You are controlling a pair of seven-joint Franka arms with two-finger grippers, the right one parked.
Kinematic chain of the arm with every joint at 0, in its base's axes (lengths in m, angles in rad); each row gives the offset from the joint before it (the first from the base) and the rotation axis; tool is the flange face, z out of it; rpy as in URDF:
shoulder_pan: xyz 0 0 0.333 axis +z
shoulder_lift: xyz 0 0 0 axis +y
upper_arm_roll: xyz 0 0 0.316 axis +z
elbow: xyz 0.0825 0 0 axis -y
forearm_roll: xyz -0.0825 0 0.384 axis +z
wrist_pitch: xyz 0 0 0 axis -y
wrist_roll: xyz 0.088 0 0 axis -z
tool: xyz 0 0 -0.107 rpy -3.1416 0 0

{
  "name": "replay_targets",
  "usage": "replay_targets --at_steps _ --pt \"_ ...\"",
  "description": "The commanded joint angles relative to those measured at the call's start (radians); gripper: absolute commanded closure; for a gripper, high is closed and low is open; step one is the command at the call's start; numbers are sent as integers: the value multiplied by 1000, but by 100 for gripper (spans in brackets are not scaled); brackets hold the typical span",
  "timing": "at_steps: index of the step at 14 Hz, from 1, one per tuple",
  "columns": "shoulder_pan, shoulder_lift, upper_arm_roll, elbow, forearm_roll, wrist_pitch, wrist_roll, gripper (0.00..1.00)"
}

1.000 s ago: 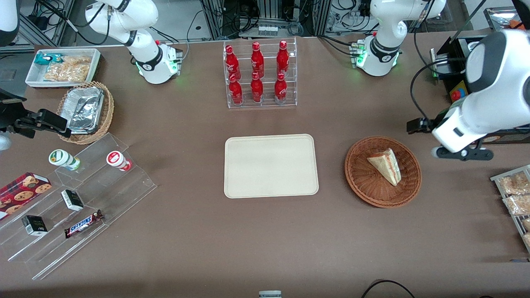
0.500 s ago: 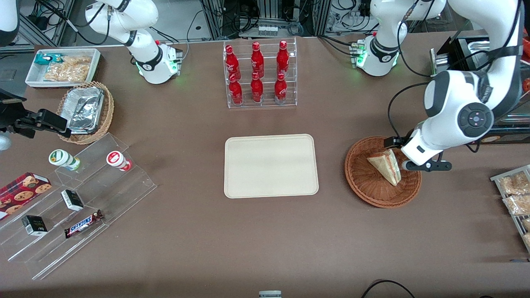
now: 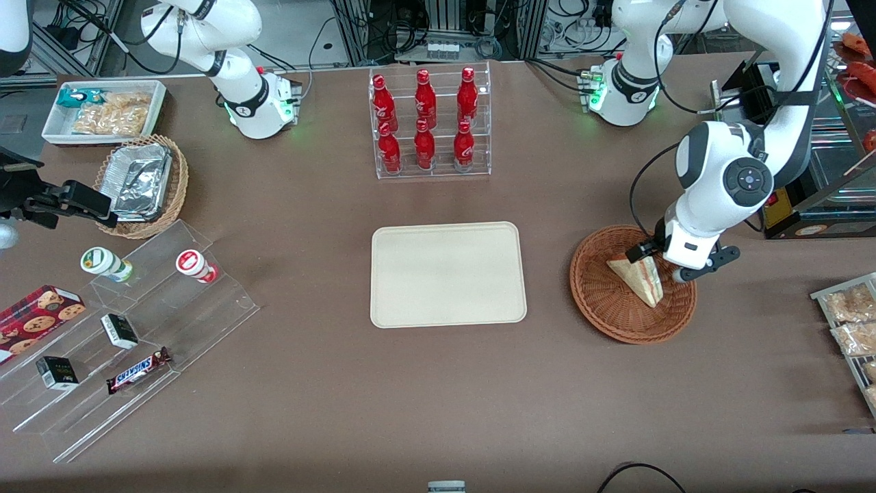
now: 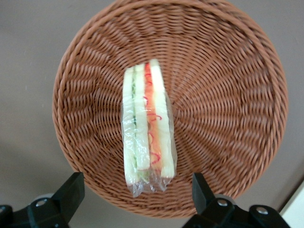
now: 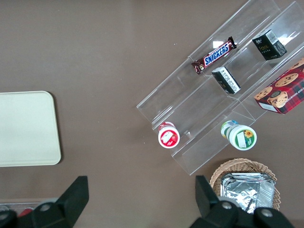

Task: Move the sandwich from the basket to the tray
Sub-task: 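Close the left gripper on the sandwich and lift it from the basket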

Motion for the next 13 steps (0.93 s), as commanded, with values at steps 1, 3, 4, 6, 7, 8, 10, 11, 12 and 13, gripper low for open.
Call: replay_targets --at_steps 1,3,4,6,7,8,10,11,12,13 --pt "-2 15 1 -42 12 90 -147 0" --pt "-1 53 3 -73 12 196 -191 0" --pt "-1 82 3 -74 12 233 -219 0" --pt "-1 115 3 -73 12 254 -226 0" --pt "-1 118 3 -73 12 253 -226 6" --pt "1 116 3 -70 12 244 -220 38" --pt "-2 107 3 -67 16 224 -204 93" --pt "-2 86 3 -59 18 192 -161 96" --pt "-2 64 3 -49 18 161 -86 98" --pt "-2 49 3 -36 18 126 -17 98"
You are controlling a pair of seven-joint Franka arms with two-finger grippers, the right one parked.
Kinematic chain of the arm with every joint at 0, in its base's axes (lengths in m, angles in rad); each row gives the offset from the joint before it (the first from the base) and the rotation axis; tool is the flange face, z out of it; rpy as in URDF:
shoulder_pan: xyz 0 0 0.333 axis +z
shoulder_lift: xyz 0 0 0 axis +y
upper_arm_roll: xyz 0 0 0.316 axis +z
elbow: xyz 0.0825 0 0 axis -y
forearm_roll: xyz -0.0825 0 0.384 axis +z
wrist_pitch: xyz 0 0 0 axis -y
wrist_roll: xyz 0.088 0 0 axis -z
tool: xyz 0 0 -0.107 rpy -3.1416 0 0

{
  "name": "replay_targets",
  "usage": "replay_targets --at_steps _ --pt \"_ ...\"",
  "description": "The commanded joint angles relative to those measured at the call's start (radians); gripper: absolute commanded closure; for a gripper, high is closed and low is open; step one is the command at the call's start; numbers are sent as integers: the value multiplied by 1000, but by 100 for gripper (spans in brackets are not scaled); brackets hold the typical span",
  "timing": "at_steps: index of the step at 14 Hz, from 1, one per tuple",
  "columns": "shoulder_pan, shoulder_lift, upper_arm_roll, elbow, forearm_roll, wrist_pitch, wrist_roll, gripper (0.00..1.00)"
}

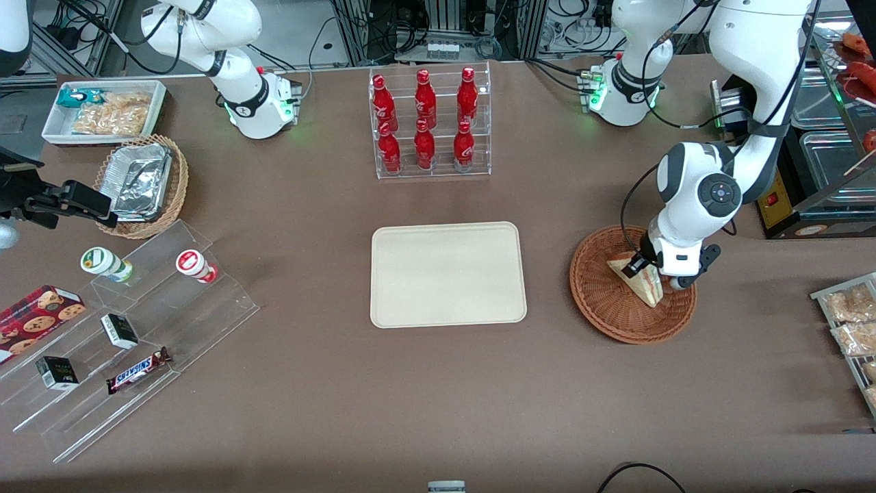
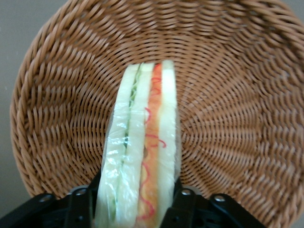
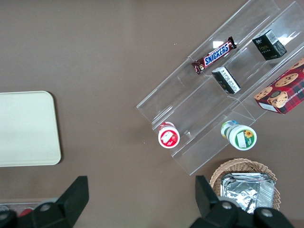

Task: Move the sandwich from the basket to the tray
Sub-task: 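Close the left gripper on the sandwich and lift it from the basket, then carry the sandwich with the left gripper over the cream tray and lower it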

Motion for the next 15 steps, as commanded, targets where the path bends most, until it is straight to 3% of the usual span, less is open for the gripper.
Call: replay_targets --at_steps 1,4,7,12,15 --pt "-4 -62 2 37 13 -108 172 97" --pt "-25 -56 -15 150 13 -269 306 93" --pt "-126 -7 -27 311 16 -417 365 90" --pt "-336 196 -27 569 13 -435 242 92" --pt "-474 318 -27 711 15 -434 81 93"
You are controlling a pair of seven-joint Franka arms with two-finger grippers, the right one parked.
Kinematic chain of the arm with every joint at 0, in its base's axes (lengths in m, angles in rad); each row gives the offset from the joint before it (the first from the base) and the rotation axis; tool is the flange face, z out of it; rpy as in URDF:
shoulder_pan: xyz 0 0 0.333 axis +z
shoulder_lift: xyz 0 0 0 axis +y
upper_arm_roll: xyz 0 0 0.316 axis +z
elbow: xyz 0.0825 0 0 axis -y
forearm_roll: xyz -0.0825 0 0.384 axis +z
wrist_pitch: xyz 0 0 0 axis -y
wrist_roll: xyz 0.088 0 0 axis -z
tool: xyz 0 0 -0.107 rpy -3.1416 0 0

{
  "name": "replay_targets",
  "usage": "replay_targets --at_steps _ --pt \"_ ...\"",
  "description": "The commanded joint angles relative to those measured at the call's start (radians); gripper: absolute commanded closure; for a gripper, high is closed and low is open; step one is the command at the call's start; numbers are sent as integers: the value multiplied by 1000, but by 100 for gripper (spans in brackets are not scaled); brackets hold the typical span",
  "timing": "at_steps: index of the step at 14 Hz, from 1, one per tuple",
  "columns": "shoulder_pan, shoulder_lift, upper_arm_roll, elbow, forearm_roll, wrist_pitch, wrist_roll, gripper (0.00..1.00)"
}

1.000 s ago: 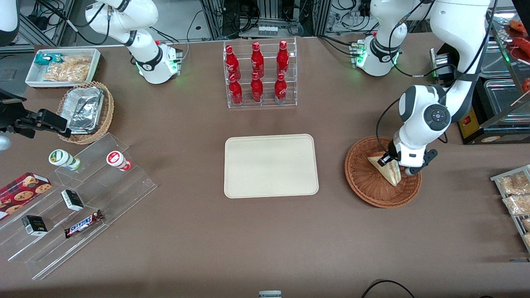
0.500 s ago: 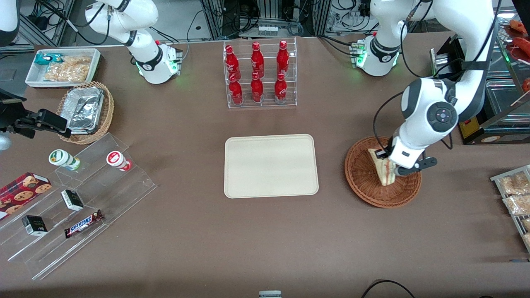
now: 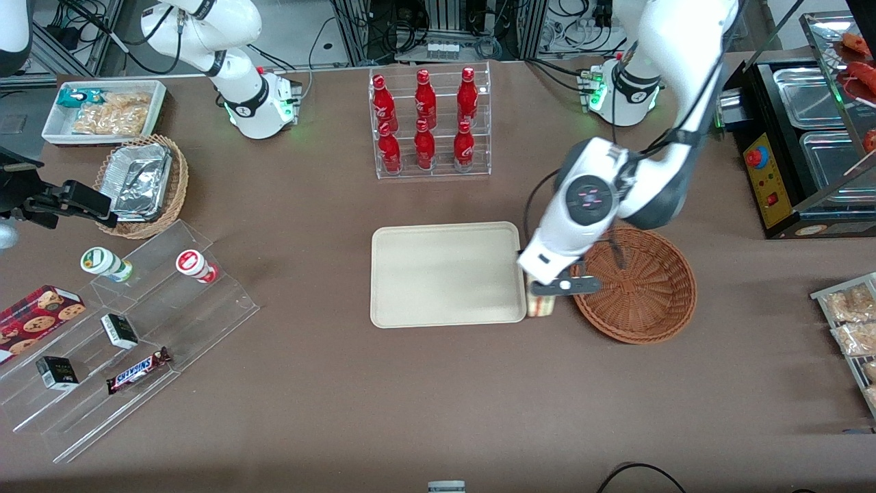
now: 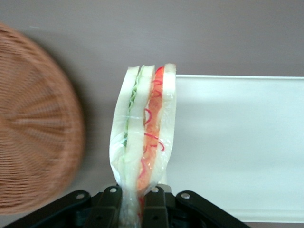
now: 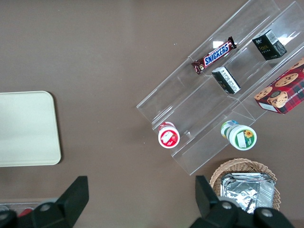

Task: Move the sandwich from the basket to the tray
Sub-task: 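Carry the sandwich with the left gripper over the cream tray and lower it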

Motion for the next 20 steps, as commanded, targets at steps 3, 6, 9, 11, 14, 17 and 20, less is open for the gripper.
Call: replay_targets --at_steps 3,6,9,11,14,17,20 --pt "-185 202 12 223 11 -22 -168 94" --pt "-251 263 14 306 14 -29 -223 94" --pt "-297 303 17 332 34 -27 -251 94" --pt "-299 329 17 341 58 -21 -332 94" --pt "-299 346 17 358 64 -13 -342 92" --pt "-297 345 17 361 64 -13 -339 0" --pt "-299 327 18 363 66 -24 -345 0"
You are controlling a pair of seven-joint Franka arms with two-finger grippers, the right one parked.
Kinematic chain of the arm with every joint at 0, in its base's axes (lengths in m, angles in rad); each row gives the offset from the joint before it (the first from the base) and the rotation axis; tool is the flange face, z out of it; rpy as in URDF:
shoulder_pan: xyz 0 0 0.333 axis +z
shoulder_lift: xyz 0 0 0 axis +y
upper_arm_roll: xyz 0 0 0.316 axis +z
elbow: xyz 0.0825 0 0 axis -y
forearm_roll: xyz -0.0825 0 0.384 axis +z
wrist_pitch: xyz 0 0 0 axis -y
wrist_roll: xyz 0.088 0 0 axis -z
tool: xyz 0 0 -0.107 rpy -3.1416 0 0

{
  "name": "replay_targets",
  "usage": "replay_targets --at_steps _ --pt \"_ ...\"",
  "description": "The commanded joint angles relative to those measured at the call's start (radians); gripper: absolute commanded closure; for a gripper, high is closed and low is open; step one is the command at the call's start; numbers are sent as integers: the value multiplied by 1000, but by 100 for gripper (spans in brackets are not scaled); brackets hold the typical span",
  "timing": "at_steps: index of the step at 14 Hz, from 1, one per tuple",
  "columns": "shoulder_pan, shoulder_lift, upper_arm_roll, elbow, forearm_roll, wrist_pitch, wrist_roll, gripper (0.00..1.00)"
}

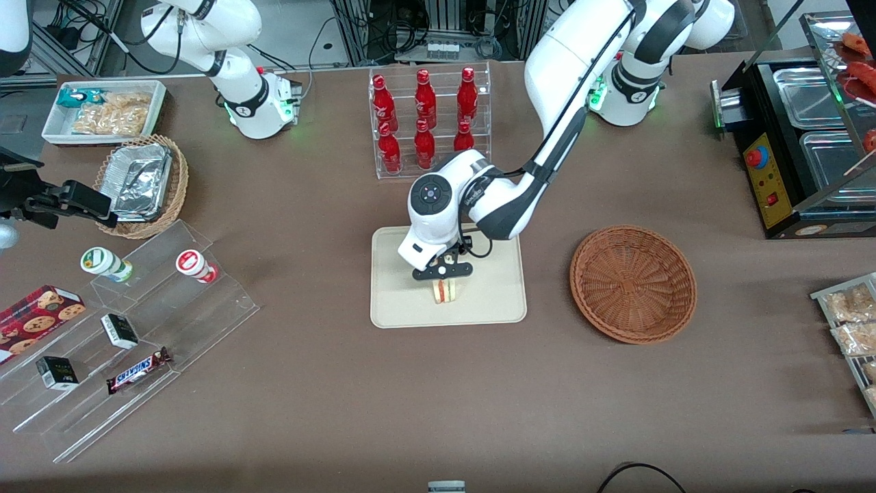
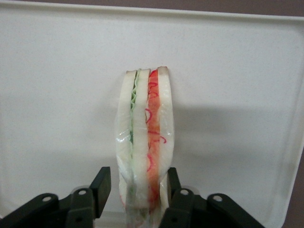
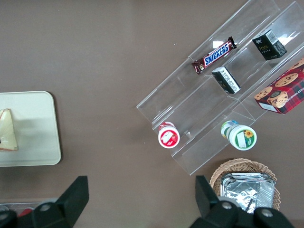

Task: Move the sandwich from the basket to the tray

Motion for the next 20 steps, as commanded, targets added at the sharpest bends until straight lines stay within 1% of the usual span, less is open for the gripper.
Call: replay_targets --at_steps 1,3,6,8,10,11,13,16,18,20 --pt "-8 -34 17 19 25 -32 -25 0" --pt "-5 -86 27 16 24 -103 -28 0" --pt "1 -176 81 7 22 -197 -17 0" --pt "53 -221 95 -5 16 -258 -20 0" --pt "117 -283 95 -71 21 -289 4 0" --pt "137 -328 95 -132 21 -288 39 0" --pt "209 -421 95 -240 15 -279 142 0" --pt "329 -530 95 -341 2 -286 330 0" --pt "401 -592 95 -403 -22 -288 455 0" --pt "469 -646 95 -439 -31 -308 567 0"
